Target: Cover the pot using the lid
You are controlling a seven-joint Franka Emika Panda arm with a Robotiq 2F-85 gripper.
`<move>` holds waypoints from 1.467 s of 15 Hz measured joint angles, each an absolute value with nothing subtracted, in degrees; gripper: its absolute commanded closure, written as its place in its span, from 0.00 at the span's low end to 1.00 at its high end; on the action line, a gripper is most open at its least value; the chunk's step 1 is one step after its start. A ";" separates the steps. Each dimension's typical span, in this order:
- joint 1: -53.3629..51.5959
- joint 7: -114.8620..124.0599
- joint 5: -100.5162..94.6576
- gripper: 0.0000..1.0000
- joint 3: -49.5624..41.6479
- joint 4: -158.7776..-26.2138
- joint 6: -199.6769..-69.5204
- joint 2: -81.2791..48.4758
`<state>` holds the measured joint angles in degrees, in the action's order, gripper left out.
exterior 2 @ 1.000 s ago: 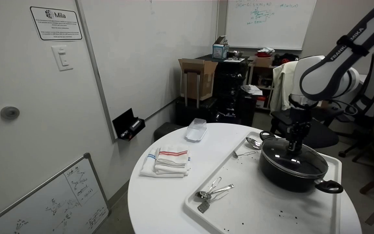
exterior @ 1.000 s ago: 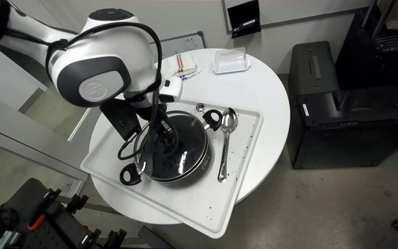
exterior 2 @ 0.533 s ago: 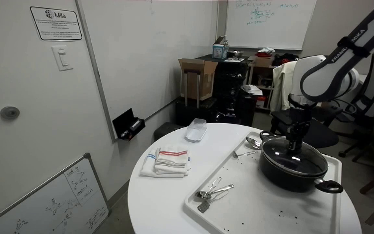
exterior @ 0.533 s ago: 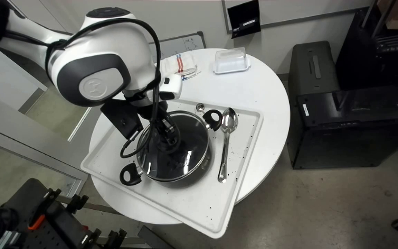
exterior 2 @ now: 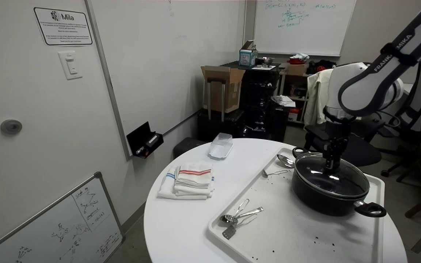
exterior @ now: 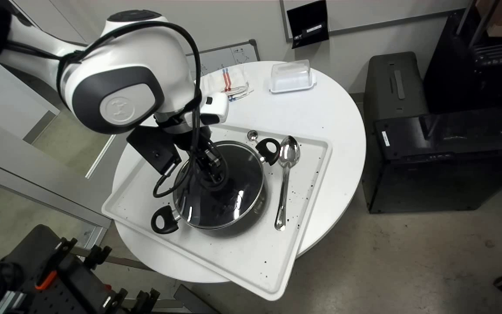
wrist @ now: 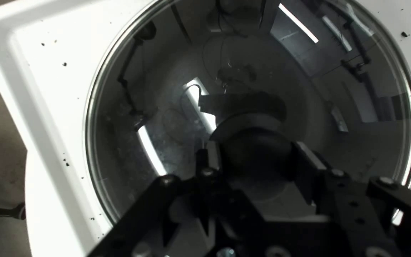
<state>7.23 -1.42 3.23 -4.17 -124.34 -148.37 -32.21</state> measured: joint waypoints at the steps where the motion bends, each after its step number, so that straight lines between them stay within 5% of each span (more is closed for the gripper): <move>1: 7.16 -1.42 3.10 0.75 -4.18 -124.34 -148.38 -32.25; 22: 5.73 -0.98 1.34 0.75 -4.96 -124.33 -148.90 -32.87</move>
<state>5.73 -0.98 1.34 -4.96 -124.33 -148.90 -32.87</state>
